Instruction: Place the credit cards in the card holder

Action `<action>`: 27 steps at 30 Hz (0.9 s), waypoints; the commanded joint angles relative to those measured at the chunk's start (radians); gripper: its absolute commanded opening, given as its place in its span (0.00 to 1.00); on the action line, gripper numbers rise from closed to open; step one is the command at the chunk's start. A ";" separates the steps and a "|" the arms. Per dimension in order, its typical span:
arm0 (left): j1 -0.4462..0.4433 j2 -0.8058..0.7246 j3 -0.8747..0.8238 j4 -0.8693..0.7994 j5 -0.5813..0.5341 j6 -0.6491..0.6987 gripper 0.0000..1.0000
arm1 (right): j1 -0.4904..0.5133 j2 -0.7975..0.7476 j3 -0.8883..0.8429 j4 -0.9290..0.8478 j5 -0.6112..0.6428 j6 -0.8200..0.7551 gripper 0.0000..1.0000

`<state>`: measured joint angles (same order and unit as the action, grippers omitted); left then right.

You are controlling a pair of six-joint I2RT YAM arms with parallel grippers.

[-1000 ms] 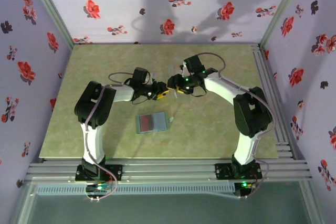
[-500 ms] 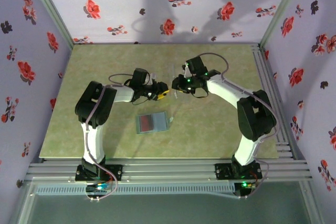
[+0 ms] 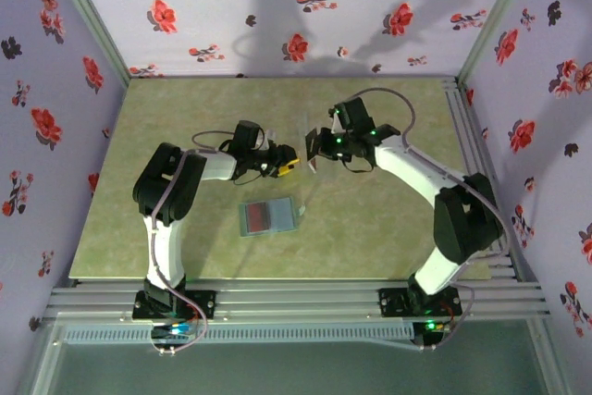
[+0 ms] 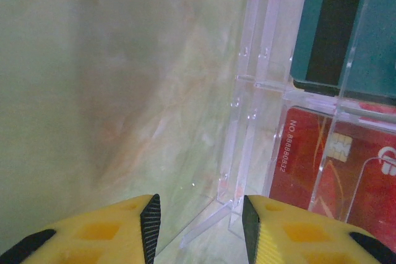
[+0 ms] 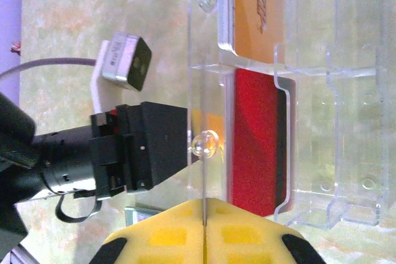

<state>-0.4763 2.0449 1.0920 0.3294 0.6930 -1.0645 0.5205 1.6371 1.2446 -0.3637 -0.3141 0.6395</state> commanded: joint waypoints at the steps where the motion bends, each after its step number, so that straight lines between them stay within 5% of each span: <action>1: -0.005 -0.035 -0.013 0.003 0.021 0.006 0.43 | 0.015 -0.055 -0.026 -0.014 0.047 -0.022 0.05; 14: 0.045 -0.240 -0.033 -0.141 0.001 0.079 0.45 | 0.015 -0.282 -0.171 0.078 0.029 -0.075 0.00; 19: 0.061 -0.384 -0.056 -0.343 -0.031 0.190 0.47 | 0.028 -0.353 -0.216 0.089 -0.093 -0.115 0.00; 27: 0.083 -0.614 -0.145 -0.681 -0.101 0.355 0.48 | 0.189 -0.398 -0.354 0.235 -0.183 -0.094 0.00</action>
<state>-0.4080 1.4899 0.9821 -0.1436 0.6338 -0.8127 0.6689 1.2400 0.9245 -0.2043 -0.4358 0.5499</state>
